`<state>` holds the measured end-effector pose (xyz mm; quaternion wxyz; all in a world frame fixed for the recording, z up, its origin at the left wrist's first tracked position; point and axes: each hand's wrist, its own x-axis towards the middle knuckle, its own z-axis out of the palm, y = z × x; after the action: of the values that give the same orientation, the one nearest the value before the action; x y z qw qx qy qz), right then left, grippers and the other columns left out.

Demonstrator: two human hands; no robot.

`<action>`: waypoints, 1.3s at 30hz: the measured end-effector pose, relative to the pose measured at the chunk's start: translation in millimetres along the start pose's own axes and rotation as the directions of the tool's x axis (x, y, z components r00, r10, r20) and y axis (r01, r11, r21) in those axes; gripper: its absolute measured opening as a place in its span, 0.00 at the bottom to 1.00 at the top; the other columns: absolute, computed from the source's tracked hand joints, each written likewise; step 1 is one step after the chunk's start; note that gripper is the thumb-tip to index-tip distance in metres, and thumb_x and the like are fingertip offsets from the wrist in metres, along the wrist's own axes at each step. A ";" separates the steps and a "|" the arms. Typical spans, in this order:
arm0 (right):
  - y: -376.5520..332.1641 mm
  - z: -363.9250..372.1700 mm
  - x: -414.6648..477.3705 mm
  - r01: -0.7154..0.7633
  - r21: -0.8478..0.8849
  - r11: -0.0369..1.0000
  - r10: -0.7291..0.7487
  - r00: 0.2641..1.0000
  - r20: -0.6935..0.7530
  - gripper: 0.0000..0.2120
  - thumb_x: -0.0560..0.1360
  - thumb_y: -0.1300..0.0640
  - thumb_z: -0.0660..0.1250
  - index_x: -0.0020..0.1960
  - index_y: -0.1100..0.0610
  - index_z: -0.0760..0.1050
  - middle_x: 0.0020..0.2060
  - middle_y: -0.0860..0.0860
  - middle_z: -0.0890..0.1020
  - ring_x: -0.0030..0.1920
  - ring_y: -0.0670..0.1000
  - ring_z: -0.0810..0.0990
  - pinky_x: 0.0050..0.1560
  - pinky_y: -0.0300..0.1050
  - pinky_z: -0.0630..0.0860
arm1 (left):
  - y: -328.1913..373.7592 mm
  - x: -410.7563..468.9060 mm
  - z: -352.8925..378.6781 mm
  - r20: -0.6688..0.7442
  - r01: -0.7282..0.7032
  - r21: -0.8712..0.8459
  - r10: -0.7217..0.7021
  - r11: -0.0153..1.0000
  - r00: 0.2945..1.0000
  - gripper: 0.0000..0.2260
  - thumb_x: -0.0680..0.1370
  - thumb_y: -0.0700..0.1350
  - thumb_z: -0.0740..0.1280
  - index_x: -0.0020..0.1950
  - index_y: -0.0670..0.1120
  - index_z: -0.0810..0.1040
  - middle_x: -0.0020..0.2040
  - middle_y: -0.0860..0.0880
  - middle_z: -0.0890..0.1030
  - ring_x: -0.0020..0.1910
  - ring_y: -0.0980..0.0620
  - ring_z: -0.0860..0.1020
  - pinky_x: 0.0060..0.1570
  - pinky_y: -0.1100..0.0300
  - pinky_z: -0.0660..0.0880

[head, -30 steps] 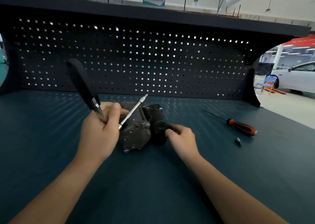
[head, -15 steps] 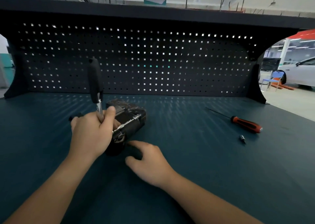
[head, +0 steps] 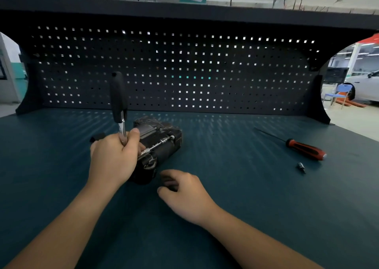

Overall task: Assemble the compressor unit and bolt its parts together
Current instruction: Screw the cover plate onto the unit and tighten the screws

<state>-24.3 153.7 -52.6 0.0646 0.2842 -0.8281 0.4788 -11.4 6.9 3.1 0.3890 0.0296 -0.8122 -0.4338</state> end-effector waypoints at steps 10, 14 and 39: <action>3.5 -0.1 0.5 0.002 0.026 1.000 -0.002 1.000 -0.003 0.19 0.74 0.58 0.64 0.65 0.58 0.72 0.56 0.51 0.79 0.55 0.45 0.76 0.52 0.28 0.70 | -7.8 1.2 2.1 -0.003 -0.016 -0.030 0.016 0.999 1.000 0.24 0.73 0.56 0.55 0.19 0.50 0.73 0.31 0.55 0.81 0.39 0.48 0.80 0.55 0.43 0.71; 2.7 -1.0 0.1 0.010 0.032 0.999 -0.011 1.000 0.010 0.18 0.74 0.59 0.64 0.64 0.58 0.73 0.55 0.51 0.79 0.55 0.45 0.76 0.53 0.29 0.70 | -8.2 -2.0 4.1 -0.015 -0.063 -0.021 0.062 0.998 0.998 0.23 0.73 0.55 0.55 0.20 0.48 0.69 0.30 0.56 0.81 0.39 0.48 0.80 0.57 0.41 0.70; -6.0 4.6 19.8 -0.132 0.164 0.978 0.156 0.977 -0.143 0.05 0.75 0.58 0.63 0.45 0.52 0.78 0.34 0.39 0.77 0.35 0.30 0.74 0.35 0.21 0.67 | -19.9 -12.4 14.2 -0.100 -0.108 -0.117 0.097 0.987 0.990 0.24 0.74 0.58 0.54 0.20 0.50 0.71 0.29 0.56 0.79 0.44 0.49 0.80 0.64 0.38 0.63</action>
<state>-36.7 139.4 -43.0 0.0717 0.1892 -0.7997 0.5653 -17.9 9.0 -23.5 0.4496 -0.0158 -0.7654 -0.4601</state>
